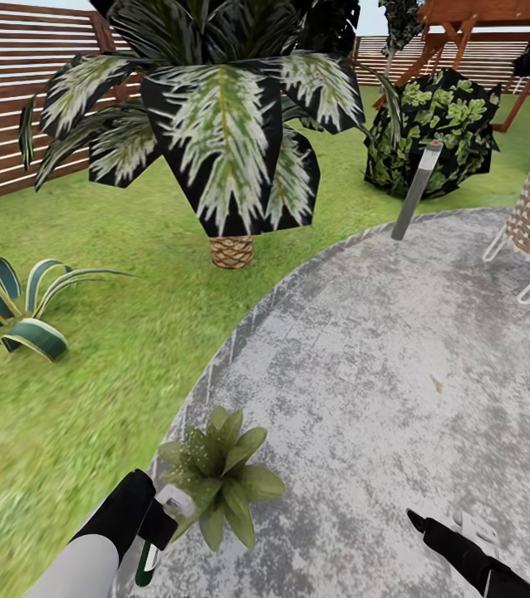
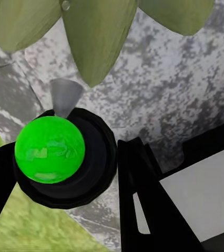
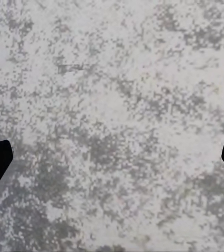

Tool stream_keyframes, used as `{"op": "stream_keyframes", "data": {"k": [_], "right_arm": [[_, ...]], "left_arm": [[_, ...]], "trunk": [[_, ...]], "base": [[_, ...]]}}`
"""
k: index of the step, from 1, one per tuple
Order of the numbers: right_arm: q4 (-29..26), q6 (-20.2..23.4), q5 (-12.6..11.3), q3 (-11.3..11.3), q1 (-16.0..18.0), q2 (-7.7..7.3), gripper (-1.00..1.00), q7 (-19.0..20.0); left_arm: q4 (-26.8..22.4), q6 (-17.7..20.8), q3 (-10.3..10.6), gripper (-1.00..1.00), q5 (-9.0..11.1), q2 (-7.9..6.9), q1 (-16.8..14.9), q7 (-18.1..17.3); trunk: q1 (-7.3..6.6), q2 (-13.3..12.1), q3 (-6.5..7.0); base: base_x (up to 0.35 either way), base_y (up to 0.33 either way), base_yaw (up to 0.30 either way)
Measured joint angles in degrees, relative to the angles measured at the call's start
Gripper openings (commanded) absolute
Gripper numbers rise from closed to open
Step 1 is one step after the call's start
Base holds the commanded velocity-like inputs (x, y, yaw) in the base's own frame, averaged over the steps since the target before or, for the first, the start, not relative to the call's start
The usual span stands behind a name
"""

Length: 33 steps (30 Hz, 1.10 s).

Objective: Pick up the pesticide atomizer in the garden and spray insectifuge to fully cover both potted plants in the garden.

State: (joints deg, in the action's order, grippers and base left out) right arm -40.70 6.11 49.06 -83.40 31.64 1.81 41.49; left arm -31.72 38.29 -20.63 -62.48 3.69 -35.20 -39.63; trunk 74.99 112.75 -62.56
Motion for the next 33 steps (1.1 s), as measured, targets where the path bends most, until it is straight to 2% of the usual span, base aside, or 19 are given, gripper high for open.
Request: {"op": "stream_keyframes", "data": {"k": [19, 33], "right_arm": [[0.00, 0.00, 0.00, 0.01, 0.00, 0.00, 1.00, -0.08], [-0.03, 0.01, 0.00, -0.02, -0.01, 0.00, 1.00, -0.06]], "left_arm": [[0.00, -0.01, -0.03, -1.00, 0.03, -0.01, 0.00, 0.02], [0.03, -0.03, -0.05, -1.00, -0.01, 0.00, -0.01, 0.05]], "trunk": [[0.00, 0.00, 0.00], [0.00, 0.00, 0.00]], "base": [[0.000, -0.003, 0.244], [0.000, -0.226, 0.022]]}}
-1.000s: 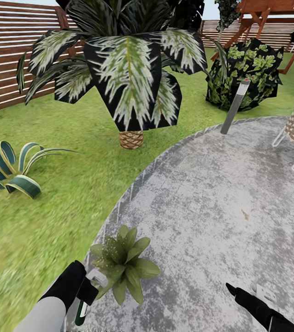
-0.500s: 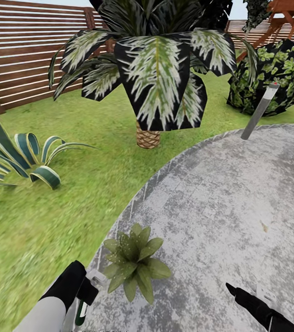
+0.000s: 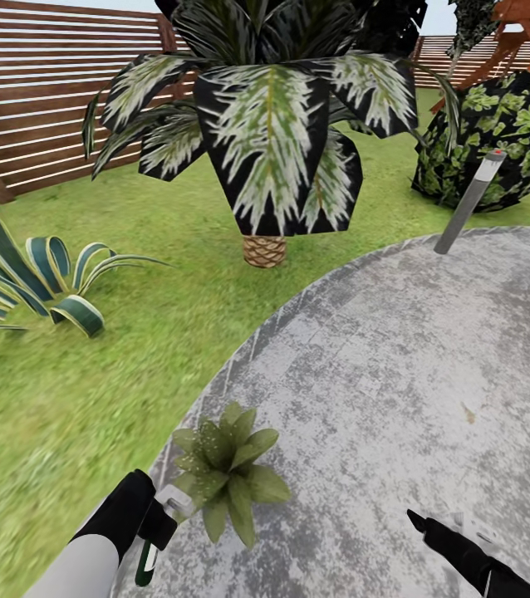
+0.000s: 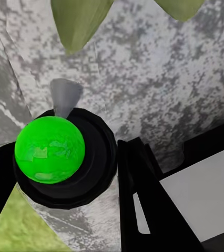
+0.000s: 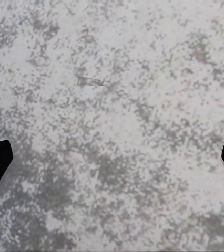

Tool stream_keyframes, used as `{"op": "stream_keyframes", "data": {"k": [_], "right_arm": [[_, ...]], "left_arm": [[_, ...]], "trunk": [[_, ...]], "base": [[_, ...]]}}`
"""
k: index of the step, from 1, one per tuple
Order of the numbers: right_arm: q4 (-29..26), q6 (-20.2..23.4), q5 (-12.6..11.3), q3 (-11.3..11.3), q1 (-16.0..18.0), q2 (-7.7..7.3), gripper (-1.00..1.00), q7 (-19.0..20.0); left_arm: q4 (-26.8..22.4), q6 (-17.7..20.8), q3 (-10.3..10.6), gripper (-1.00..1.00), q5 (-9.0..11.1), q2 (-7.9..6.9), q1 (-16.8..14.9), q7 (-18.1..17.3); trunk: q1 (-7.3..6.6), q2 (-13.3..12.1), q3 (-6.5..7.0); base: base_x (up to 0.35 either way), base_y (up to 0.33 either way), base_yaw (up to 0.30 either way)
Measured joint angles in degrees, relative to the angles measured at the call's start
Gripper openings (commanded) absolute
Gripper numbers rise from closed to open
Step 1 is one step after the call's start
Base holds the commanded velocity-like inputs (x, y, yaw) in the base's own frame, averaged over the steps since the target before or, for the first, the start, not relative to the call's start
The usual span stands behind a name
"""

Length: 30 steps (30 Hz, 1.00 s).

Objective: Pick up the pesticide atomizer in the garden and spray insectifuge to fully cover both potted plants in the garden.

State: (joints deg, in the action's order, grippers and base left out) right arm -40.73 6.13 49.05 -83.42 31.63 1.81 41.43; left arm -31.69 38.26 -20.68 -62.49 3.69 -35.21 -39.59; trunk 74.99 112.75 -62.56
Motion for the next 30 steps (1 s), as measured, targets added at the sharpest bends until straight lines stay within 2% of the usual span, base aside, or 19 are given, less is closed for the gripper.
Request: {"op": "stream_keyframes", "data": {"k": [25, 30], "right_arm": [[0.03, -0.02, 0.00, -0.03, 0.00, -0.01, 1.00, -0.02], [0.03, -0.02, -0.01, -0.03, 0.00, -0.01, 1.00, -0.02]], "left_arm": [[-0.02, 0.03, 0.04, -1.00, 0.02, 0.00, 0.00, -0.03], [-0.02, 0.03, 0.04, -1.00, 0.03, 0.04, 0.00, -0.03]], "trunk": [[-0.22, -0.40, 0.18], [-1.31, -2.39, 1.03]], "base": [[0.000, -0.007, 0.000], [0.000, 0.000, 0.000]]}}
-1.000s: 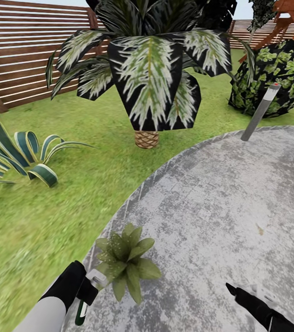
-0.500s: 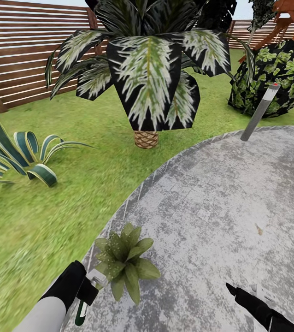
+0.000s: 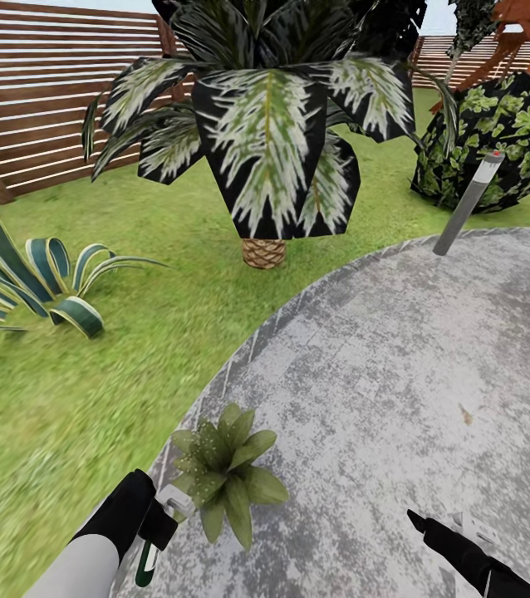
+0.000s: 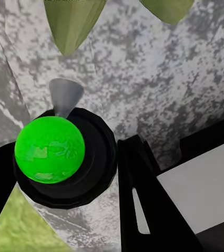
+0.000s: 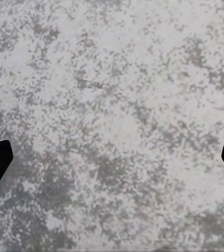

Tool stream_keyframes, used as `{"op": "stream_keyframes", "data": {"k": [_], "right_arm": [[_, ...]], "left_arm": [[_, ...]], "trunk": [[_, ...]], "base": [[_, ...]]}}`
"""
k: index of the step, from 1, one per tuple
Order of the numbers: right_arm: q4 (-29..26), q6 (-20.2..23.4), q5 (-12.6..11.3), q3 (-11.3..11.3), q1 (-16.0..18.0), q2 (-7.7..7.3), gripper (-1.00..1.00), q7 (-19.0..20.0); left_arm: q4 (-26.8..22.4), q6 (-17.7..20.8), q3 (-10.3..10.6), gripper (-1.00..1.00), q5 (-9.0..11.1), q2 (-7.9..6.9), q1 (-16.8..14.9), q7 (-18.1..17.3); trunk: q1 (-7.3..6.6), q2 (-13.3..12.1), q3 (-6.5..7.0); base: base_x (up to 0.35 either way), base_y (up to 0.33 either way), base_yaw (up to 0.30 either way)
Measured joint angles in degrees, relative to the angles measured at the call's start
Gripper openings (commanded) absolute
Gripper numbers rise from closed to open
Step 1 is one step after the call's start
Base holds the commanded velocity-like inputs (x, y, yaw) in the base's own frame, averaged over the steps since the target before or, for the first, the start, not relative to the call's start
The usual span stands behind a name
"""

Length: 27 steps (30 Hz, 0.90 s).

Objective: Pick up the pesticide atomizer in the garden and spray insectifuge to fully cover both potted plants in the garden.

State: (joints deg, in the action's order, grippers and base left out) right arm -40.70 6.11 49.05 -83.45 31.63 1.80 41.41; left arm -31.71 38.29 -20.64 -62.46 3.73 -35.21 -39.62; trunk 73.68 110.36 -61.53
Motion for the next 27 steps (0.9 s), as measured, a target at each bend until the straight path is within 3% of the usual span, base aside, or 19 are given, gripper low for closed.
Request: {"op": "stream_keyframes", "data": {"k": [17, 23, 27], "right_arm": [[0.25, 0.00, 0.00, 0.00, 0.00, 0.00, 1.00, 0.00], [0.35, 0.00, 0.00, 0.00, 0.00, 0.00, 1.00, 0.00], [0.47, 0.00, 0.00, -0.01, 0.00, 0.00, 1.00, -0.11]], "left_arm": [[1.43, 0.27, 0.00, -1.00, -0.28, -0.12, 0.00, -0.10], [3.03, 4.60, 0.13, -1.00, -0.51, -0.22, 0.00, 0.02], [3.10, 5.45, 0.33, -1.00, -0.52, -0.14, -0.01, -0.02]], "trunk": [[-3.73, -6.82, 1.54], [-5.05, -9.23, 2.07], [-5.93, -10.83, 2.42]], "base": [[0.000, 0.000, 0.000], [0.000, 0.000, 0.000], [0.000, 0.000, 0.000]]}}
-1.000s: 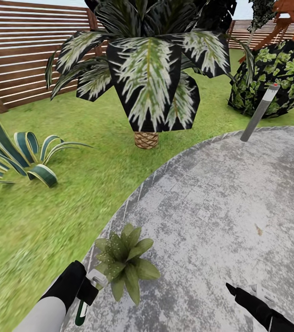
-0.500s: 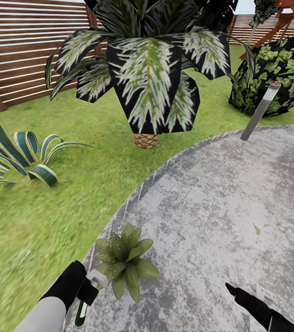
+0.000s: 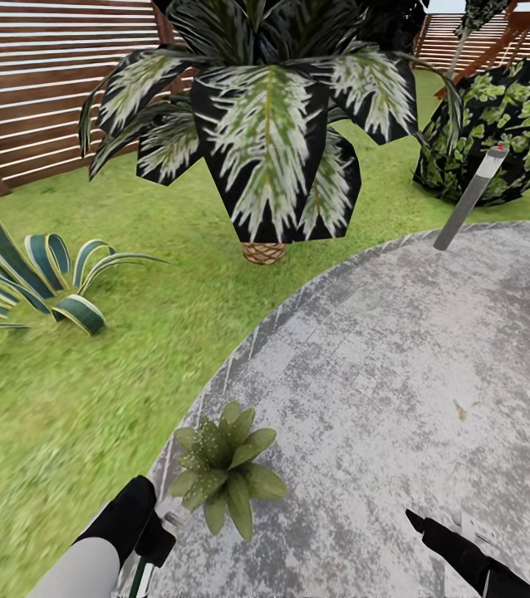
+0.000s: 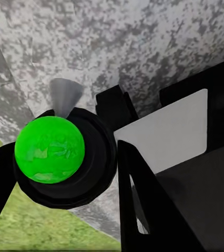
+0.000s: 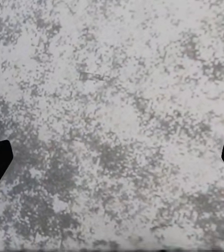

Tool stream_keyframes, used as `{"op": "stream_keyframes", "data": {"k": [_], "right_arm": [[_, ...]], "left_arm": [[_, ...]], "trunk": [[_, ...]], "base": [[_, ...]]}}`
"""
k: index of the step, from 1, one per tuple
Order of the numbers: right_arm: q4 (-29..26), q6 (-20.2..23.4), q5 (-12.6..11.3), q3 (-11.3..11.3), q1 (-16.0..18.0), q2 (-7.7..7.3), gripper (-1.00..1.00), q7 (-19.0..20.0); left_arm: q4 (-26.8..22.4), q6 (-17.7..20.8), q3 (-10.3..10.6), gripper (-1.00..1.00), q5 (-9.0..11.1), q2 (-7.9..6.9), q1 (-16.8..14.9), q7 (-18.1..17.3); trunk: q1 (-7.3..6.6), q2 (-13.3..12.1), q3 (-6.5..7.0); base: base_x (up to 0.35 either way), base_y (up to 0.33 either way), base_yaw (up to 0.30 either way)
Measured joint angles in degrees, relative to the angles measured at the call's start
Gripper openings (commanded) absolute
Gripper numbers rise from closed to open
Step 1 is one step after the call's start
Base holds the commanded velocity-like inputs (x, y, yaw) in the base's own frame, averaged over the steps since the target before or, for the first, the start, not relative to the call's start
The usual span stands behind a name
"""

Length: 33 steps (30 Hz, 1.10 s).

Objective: Pick up the pesticide atomizer in the garden and spray insectifuge to fully cover both potted plants in the garden.

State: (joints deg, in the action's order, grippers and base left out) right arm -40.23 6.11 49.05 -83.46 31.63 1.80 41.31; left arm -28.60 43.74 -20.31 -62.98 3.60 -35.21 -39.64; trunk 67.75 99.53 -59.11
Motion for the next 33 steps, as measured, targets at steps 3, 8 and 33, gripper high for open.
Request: {"op": "stream_keyframes", "data": {"k": [3, 8, 33], "right_arm": [[-0.03, 0.00, 0.00, 0.01, 0.00, 0.00, 1.00, 0.12], [-0.14, 0.00, 0.00, 0.01, 0.00, 0.00, 1.00, 0.15], [0.13, 0.24, 0.05, 0.35, 0.00, -0.01, 1.00, 0.26]], "left_arm": [[-0.04, 0.16, 0.09, -1.00, 0.00, 0.05, 0.00, -0.02], [-1.01, 0.47, 0.29, -1.00, -0.66, -0.05, -0.02, 0.03], [-2.70, 7.94, 8.77, -1.00, -10.35, 1.62, -0.53, -0.01]], "trunk": [[-0.23, -0.42, -0.08], [-0.23, -0.42, -0.22], [-0.23, -0.41, -0.23]], "base": [[0.000, 0.000, 0.000], [0.000, 0.000, 0.000], [0.076, 0.104, 0.000]]}}
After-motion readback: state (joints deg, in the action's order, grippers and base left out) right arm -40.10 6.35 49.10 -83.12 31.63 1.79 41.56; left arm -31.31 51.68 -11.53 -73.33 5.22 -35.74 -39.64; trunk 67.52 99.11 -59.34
